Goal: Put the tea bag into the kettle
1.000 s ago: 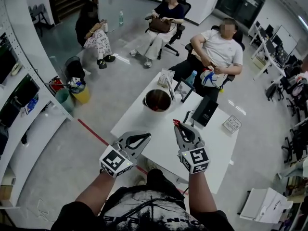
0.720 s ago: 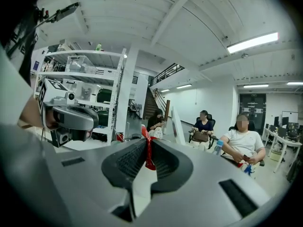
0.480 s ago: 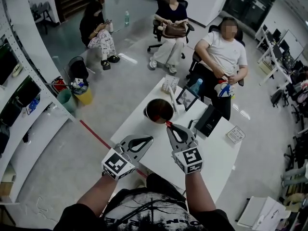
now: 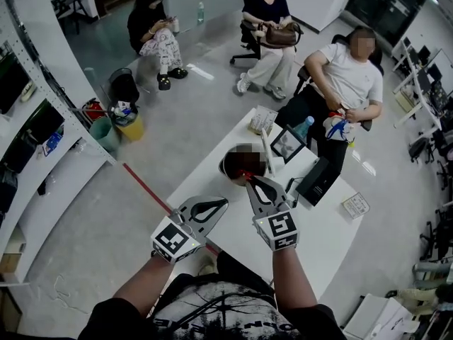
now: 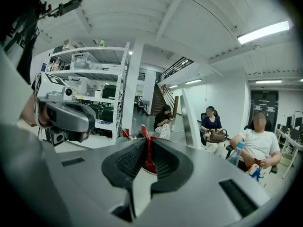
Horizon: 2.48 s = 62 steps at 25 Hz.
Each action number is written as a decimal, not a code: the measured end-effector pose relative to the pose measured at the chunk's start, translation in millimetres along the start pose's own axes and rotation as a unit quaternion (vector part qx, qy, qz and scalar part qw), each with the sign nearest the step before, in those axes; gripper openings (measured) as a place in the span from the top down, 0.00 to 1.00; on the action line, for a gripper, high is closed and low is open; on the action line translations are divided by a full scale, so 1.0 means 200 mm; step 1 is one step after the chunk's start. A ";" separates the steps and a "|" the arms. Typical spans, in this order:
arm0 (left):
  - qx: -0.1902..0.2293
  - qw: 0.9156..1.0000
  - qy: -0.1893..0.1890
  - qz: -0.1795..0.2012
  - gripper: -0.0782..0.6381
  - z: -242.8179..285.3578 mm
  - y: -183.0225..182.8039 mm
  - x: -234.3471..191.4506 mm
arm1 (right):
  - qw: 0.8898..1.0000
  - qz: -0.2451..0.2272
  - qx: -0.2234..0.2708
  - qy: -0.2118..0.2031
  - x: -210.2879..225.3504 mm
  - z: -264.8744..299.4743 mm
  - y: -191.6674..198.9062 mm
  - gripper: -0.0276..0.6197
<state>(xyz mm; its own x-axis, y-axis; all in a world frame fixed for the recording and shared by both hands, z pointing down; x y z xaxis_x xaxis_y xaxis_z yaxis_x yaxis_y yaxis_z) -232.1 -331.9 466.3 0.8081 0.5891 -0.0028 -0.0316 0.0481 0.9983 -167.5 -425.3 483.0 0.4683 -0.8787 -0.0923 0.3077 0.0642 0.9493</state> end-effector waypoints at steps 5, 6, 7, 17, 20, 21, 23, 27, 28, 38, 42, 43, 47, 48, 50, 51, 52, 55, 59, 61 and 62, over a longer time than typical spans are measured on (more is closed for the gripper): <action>-0.003 1.000 -0.005 -0.004 0.88 0.01 0.04 -0.03 | 1.000 -0.009 -0.008 0.000 0.02 0.07 0.03 0.90; -0.005 1.000 -0.005 -0.005 0.88 0.02 0.05 -0.03 | 1.000 -0.010 -0.009 0.000 0.03 0.08 0.04 0.90; -0.007 1.000 -0.005 -0.006 0.88 0.03 0.05 -0.04 | 1.000 -0.012 -0.012 0.000 0.03 0.09 0.04 0.90; -0.018 1.000 -0.011 -0.011 0.88 0.04 0.08 -0.04 | 0.999 -0.005 -0.036 0.005 0.05 0.12 0.11 0.88; -0.021 1.000 -0.012 -0.010 0.88 0.05 0.09 -0.03 | 0.999 0.011 -0.040 0.006 0.06 0.12 0.13 0.81; -0.022 1.000 -0.011 -0.010 0.88 0.05 0.09 -0.03 | 0.999 0.014 -0.039 0.007 0.07 0.12 0.13 0.79; -0.023 1.000 -0.010 -0.009 0.88 0.05 0.09 -0.02 | 0.999 0.018 -0.036 0.008 0.07 0.11 0.13 0.77; -0.024 1.000 -0.008 -0.007 0.88 0.04 0.08 -0.01 | 0.999 0.021 -0.035 0.007 0.05 0.11 0.12 0.73; -0.024 1.000 -0.008 -0.008 0.88 0.04 0.07 -0.01 | 0.999 0.021 -0.035 0.007 0.05 0.11 0.12 0.72; -0.025 1.000 -0.012 -0.001 0.88 0.02 0.06 0.00 | 1.000 0.011 -0.018 0.000 0.02 0.09 0.09 0.70; -0.022 1.000 -0.013 0.001 0.88 0.02 0.04 0.02 | 1.000 0.006 -0.005 0.003 0.02 0.03 0.08 0.70; -0.021 1.000 -0.012 0.002 0.88 0.01 0.03 0.02 | 1.000 0.007 -0.002 0.004 0.02 0.02 0.08 0.70; -0.013 1.000 -0.004 0.012 0.88 0.00 0.01 0.03 | 1.000 0.014 0.005 0.002 -0.01 -0.03 0.06 0.71; -0.012 1.000 -0.004 0.012 0.88 0.00 0.00 0.03 | 1.000 0.016 0.007 0.002 -0.01 -0.05 0.05 0.73; -0.009 1.000 -0.001 0.012 0.88 -0.01 -0.02 0.04 | 1.000 0.017 0.013 0.004 -0.03 -0.09 0.04 0.79; -0.008 1.000 0.001 0.014 0.88 -0.01 -0.02 0.05 | 1.000 0.016 0.017 0.004 -0.04 -0.11 0.03 0.81; -0.007 1.000 0.003 0.015 0.88 -0.02 -0.02 0.06 | 1.000 0.016 0.020 0.004 -0.06 -0.13 0.02 0.84; -0.003 1.000 0.011 0.021 0.88 -0.04 -0.04 0.10 | 0.999 0.019 0.028 0.003 -0.10 -0.20 0.01 0.90; 0.003 0.999 0.023 0.029 0.88 -0.07 -0.06 0.15 | 0.999 0.015 0.038 0.008 -0.15 -0.29 0.00 0.93; 0.005 0.999 0.025 0.029 0.88 -0.09 -0.06 0.18 | 0.999 0.014 0.042 0.013 -0.18 -0.33 -0.01 0.94; 0.006 0.999 0.026 0.029 0.88 -0.10 -0.07 0.18 | 0.999 0.013 0.044 0.016 -0.20 -0.35 -0.01 0.94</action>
<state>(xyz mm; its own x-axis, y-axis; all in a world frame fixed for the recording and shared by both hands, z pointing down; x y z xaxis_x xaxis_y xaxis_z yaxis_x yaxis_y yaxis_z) -213.9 -294.4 451.7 0.7731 0.6320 0.0531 -0.0712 0.0033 0.9975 -128.5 -358.0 463.4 0.5014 -0.8620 -0.0744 0.2214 0.0447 0.9742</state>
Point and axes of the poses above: the fingertips, and each gripper's own axes: z forward along the fingers, x to its right, y out of its underside, the point moved 3 cm from there along -z, backward along the fingers, and after that the axes turned 4 degrees about z, right-handed, at the moved point
